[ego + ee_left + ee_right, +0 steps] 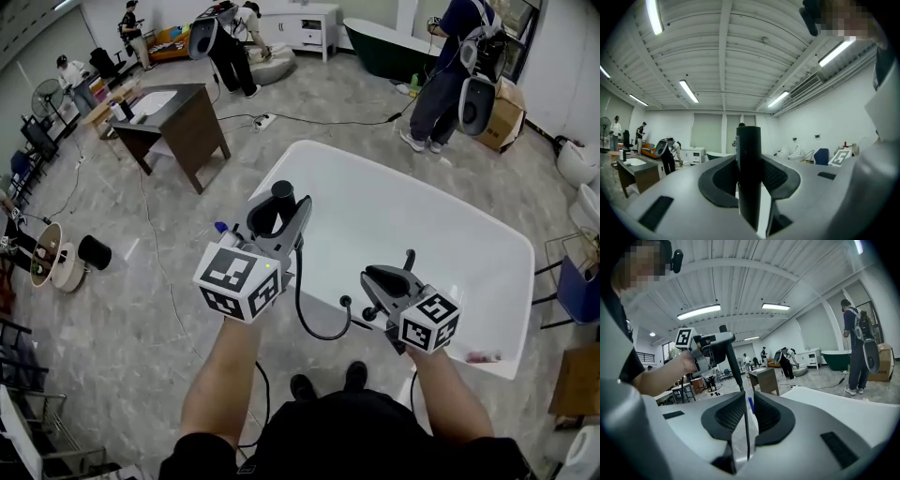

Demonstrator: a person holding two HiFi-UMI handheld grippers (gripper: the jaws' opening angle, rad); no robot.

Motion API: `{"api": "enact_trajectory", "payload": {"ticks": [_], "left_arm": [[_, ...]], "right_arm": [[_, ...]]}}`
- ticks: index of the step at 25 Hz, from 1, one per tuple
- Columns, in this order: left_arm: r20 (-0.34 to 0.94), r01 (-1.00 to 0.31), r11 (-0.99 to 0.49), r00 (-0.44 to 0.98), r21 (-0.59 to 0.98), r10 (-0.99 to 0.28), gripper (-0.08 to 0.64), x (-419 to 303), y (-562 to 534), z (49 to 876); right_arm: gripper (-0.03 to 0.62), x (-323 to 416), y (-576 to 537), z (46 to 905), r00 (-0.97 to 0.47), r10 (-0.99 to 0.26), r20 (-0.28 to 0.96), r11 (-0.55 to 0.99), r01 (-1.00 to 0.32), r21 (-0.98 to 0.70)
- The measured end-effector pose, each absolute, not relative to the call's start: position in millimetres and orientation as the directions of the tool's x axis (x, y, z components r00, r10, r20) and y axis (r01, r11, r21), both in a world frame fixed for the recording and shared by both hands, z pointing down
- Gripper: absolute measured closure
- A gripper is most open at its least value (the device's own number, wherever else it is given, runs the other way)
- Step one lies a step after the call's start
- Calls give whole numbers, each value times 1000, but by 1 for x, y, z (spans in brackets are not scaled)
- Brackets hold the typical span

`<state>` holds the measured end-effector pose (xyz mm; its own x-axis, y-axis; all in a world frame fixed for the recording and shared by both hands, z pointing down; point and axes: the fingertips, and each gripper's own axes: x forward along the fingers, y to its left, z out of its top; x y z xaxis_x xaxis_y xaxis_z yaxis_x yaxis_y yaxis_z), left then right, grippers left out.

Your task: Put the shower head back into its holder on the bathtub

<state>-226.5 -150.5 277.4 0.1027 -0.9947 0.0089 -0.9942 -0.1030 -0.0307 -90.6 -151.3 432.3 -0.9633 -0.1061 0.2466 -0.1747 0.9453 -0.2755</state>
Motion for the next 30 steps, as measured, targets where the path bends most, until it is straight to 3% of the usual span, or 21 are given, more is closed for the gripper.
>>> {"api": "enact_trajectory", "payload": {"ticks": [12, 19, 23, 30], "left_arm": [[-31, -932, -357, 356, 58, -934, 428, -166, -143, 263], [-83, -903, -415, 407, 111, -909, 428, -153, -132, 251], [-77, -905, -416, 410, 85, -909, 428, -153, -129, 251], [-99, -919, -386, 379, 74, -920, 428, -163, -118, 248]], "right_arm": [[385, -127, -107, 484, -947, 49, 318, 953, -51, -298], [401, -133, -96, 499, -935, 75, 346, 951, -38, -308], [517, -134, -97, 499, -934, 58, 354, 959, -46, -279], [523, -139, -103, 493, -933, 22, 359, 964, -75, -254]]}}
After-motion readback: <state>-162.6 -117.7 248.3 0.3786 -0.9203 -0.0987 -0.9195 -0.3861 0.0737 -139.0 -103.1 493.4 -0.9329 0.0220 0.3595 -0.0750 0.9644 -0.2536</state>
